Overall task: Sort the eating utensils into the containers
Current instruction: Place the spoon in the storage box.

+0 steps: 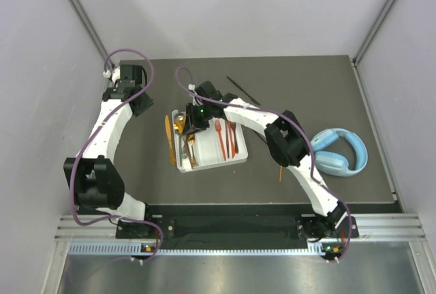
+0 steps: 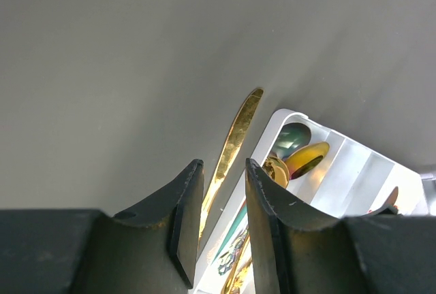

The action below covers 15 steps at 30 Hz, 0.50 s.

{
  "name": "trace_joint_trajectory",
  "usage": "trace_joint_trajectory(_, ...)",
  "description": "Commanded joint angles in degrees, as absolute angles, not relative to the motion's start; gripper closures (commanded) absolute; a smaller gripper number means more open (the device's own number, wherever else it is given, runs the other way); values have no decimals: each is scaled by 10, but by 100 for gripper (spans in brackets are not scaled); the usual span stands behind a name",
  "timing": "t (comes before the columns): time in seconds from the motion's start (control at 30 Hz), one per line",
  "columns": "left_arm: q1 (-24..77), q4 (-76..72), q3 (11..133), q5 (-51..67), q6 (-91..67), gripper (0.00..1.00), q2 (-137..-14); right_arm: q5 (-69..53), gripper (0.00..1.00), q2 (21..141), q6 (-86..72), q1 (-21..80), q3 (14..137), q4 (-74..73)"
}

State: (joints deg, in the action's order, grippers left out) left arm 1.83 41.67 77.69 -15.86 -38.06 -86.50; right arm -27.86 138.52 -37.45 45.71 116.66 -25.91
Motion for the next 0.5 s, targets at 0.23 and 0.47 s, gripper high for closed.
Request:
trace_joint_trajectory(0.23,18,395,774,-120,-382,64,-876,-179,68,1157,-276,318,1081,-312)
trace_joint_trajectory(0.47,24,396,780,-83,-370,64,-916,-130,67,1229,-69,205,1172,-526)
